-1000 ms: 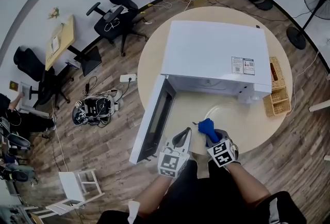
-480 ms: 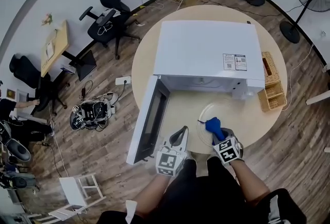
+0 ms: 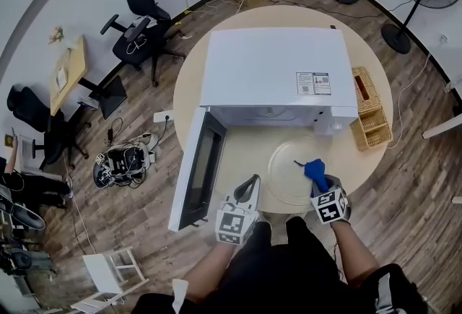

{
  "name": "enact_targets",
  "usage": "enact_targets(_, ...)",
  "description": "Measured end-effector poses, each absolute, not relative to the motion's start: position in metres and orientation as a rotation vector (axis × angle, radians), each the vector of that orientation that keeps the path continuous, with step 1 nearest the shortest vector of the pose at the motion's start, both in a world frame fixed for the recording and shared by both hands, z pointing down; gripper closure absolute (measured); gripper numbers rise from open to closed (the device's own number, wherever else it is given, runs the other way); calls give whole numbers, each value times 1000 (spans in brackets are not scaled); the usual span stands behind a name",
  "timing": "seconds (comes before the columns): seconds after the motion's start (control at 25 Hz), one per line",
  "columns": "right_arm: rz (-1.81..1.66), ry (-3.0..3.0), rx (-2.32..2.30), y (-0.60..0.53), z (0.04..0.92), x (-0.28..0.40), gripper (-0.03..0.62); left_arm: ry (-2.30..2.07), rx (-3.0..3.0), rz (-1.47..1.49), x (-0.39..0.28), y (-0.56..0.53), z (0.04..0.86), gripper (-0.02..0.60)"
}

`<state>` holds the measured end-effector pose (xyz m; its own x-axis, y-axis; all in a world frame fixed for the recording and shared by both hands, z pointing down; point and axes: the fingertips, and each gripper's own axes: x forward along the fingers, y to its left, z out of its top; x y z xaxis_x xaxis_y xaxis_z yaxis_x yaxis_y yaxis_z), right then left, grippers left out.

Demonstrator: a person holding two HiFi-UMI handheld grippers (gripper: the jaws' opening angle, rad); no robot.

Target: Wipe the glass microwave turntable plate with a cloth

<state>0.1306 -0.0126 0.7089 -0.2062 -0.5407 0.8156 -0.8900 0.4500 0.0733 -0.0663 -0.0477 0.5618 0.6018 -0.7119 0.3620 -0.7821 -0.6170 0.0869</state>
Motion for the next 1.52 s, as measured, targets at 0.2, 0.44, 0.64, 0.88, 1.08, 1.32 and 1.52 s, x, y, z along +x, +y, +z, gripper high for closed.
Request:
enact_targets(0.2, 527, -1866, 1241, -12, 706, 140, 517, -1201, 2607, 412, -52, -49, 560, 577)
enact_targets(0.44, 510, -2028, 1345, -28, 659, 126, 517, -1195, 2631, 399, -47, -53, 550, 577)
enact_targets(0.64, 328, -2200, 1442, -53, 584, 116, 517, -1222, 2670, 378, -47, -66, 531, 577)
enact_targets(0.88, 85, -2379, 1605, -68, 483, 111, 519, -1277, 2678, 307, -52, -74, 499, 577)
enact_targets(1.08, -64, -2476, 1677, -73, 420, 113, 519, -1295, 2734, 248, -46, -78, 470, 577)
enact_targets(1.32, -147, -2521, 1789, -72, 378, 122, 520, -1317, 2767, 222, -41, -86, 454, 577)
enact_targets(1.52, -140, -2507, 1825, -75, 371, 128, 526, -1317, 2778, 203, -39, -88, 444, 577)
